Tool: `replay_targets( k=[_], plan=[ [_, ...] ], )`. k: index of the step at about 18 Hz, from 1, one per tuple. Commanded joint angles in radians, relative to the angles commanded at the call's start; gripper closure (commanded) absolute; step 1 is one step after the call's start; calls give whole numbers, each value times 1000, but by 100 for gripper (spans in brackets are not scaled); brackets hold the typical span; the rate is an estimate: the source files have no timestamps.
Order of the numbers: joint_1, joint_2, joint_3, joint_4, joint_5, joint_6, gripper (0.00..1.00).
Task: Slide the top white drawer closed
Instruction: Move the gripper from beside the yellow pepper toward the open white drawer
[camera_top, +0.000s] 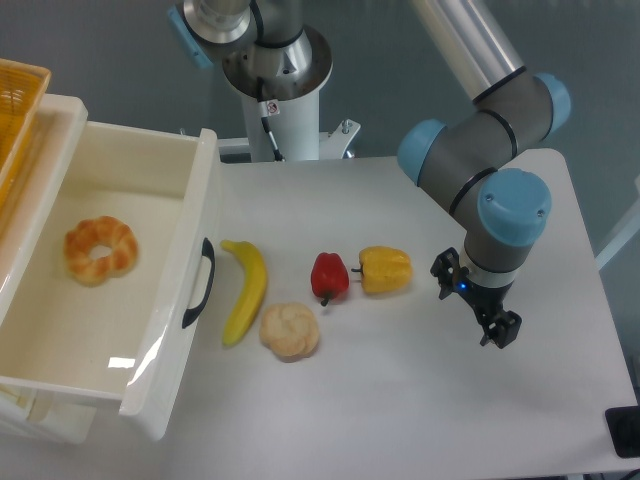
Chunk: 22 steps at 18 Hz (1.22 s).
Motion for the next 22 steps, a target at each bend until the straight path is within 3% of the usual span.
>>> replay_targets(
  k=[5, 9, 13, 19, 22],
  plan=[
    [-2, -3, -6, 2, -3, -9, 0],
    [-5, -2, -61, 77, 0, -93, 0],
    [-11, 5, -86, 74, -6, -130, 0],
    [-21, 3, -75, 78, -61, -371, 0],
    [-50, 20, -71, 80, -98, -440, 15]
  ],
)
